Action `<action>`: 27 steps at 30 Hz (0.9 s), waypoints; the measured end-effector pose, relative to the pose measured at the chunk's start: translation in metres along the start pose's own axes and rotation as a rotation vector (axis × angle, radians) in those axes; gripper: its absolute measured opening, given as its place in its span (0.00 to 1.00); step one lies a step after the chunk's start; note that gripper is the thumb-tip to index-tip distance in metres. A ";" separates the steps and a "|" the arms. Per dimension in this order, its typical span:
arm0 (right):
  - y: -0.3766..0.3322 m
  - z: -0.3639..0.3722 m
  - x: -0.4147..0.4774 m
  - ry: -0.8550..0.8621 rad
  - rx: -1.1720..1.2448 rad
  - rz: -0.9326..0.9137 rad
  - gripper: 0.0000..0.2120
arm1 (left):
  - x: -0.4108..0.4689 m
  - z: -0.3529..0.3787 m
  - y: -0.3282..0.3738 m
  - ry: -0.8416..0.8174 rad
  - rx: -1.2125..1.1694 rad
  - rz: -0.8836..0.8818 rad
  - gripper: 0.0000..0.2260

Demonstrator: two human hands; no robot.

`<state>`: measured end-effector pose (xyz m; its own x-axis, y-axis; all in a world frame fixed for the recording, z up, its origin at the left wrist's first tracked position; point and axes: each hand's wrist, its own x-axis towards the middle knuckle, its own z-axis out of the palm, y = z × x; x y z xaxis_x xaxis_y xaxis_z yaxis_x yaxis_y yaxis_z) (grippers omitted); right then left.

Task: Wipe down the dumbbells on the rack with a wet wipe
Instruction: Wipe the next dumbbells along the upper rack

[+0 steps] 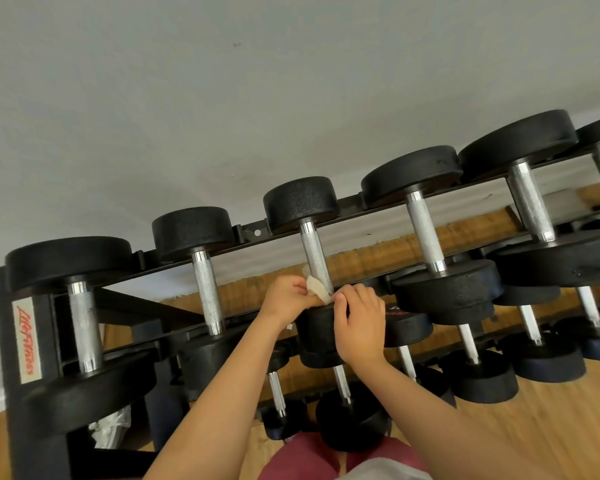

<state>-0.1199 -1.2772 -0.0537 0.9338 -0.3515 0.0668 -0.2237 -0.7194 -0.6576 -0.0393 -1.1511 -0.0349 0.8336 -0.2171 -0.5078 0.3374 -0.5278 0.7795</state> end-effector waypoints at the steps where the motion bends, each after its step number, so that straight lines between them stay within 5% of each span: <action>1: 0.000 -0.001 0.000 -0.004 0.000 0.001 0.19 | 0.001 0.001 0.002 -0.017 -0.008 -0.009 0.15; 9: -0.002 -0.002 0.000 -0.006 0.023 -0.001 0.18 | -0.006 0.002 -0.006 0.103 -0.016 0.068 0.08; 14: -0.002 -0.002 0.000 -0.015 0.026 0.008 0.17 | -0.005 0.014 -0.001 0.067 -0.120 0.022 0.12; 27: 0.000 0.000 0.000 -0.005 0.019 0.005 0.17 | 0.007 0.028 0.012 0.351 -0.360 -0.022 0.08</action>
<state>-0.1194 -1.2770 -0.0533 0.9340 -0.3523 0.0596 -0.2235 -0.7060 -0.6720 -0.0417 -1.1824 -0.0394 0.9006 0.1127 -0.4199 0.4345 -0.1989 0.8785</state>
